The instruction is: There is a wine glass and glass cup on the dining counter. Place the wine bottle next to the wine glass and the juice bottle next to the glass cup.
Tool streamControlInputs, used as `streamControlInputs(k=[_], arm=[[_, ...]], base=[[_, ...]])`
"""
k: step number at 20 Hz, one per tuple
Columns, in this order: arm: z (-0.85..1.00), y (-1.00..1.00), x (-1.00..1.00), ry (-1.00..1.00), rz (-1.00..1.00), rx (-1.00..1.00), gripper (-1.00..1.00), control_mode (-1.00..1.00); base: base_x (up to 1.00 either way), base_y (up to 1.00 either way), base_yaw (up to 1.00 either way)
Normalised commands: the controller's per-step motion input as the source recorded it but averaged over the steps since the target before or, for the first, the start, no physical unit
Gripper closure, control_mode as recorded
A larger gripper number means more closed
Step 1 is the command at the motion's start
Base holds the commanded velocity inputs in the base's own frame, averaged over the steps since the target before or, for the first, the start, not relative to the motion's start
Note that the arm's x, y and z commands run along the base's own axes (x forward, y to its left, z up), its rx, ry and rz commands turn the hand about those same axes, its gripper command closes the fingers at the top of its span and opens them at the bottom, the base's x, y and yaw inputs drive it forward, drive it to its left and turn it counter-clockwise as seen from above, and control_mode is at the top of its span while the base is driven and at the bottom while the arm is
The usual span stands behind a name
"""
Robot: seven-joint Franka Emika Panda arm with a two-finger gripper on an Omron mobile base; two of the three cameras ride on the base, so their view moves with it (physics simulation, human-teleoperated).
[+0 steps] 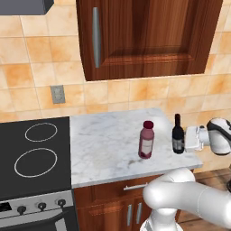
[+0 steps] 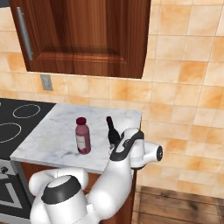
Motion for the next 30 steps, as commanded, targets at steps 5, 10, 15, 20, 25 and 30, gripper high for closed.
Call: streamControlInputs(k=[5, 10, 15, 20, 25, 30], arm=[[0.61, -0.01, -0.18, 0.00, -0.03, 0.00, 1.00, -1.00], [1.00, -0.01, -0.55, 0.09, -0.12, 0.00, 1.00, -1.00], [1.00, 0.01, -0.46, 0.07, -0.13, 0.00, 1.00, -1.00], [1.00, 0.00, -0.59, 0.00, -0.11, 0.08, 1.00, -1.00], [0.70, 0.00, -0.35, 0.00, -0.03, 0.06, 1.00, -1.00], [0.04, 0.00, -0.17, 0.00, 0.00, 0.03, 1.00, 1.00]], base=[[0.00, 0.00, 0.00], [0.00, 0.00, 0.00], [0.00, 0.00, 0.00], [0.00, 0.00, 0.00], [0.00, 0.00, 0.00], [-0.08, 0.00, 0.00]])
